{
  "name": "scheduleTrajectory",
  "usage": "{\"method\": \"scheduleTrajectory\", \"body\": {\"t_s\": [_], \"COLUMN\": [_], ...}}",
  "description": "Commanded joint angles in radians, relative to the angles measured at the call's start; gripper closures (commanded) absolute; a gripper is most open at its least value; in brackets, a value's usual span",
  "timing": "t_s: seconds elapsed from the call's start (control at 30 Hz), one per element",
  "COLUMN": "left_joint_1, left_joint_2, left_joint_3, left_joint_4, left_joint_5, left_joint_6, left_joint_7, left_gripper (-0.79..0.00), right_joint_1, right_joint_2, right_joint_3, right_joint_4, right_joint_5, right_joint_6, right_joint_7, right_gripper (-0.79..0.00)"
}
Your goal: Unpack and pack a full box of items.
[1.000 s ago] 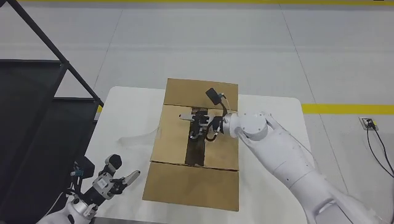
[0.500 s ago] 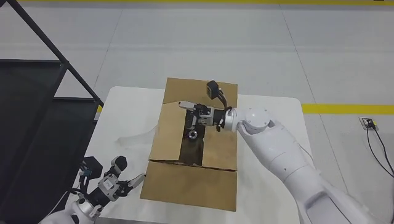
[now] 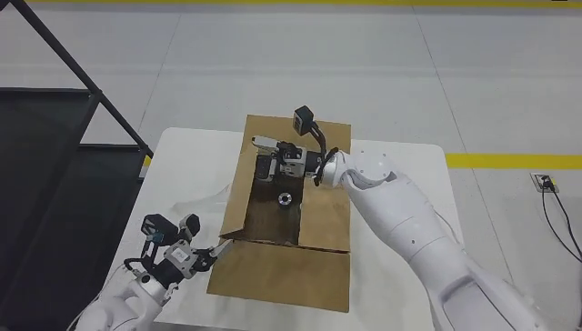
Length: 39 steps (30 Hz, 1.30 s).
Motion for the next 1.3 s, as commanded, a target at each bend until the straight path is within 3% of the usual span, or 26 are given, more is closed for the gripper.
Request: {"method": "scheduleTrajectory", "body": {"t_s": [0.0, 0.3, 0.73, 1.0, 1.27], "left_joint_1": [-0.015, -0.069, -0.083, -0.055, -0.030], "left_joint_2": [-0.003, -0.017, -0.024, -0.025, -0.023], "left_joint_3": [0.023, 0.067, 0.063, 0.023, -0.037], "left_joint_4": [0.002, 0.029, 0.045, 0.017, -0.015], "left_joint_5": [0.012, -0.050, -0.110, -0.171, -0.221], "left_joint_6": [0.026, 0.117, 0.137, 0.148, 0.147], "left_joint_7": [-0.004, -0.001, 0.014, 0.025, 0.013], "left_gripper": [-0.785, -0.785, -0.785, -0.785, -0.785], "right_joint_1": [0.005, 0.018, 0.044, 0.046, 0.013], "right_joint_2": [-0.009, -0.048, -0.076, -0.055, -0.007], "right_joint_3": [0.000, 0.000, 0.026, 0.085, 0.163], "right_joint_4": [0.010, 0.060, 0.139, 0.168, 0.132], "right_joint_5": [0.009, 0.040, 0.052, 0.060, 0.058], "right_joint_6": [-0.008, -0.101, -0.182, -0.259, -0.291], "right_joint_7": [0.013, 0.083, 0.165, 0.186, 0.154], "right_gripper": [-0.785, -0.785, -0.785, -0.785, -0.785]}}
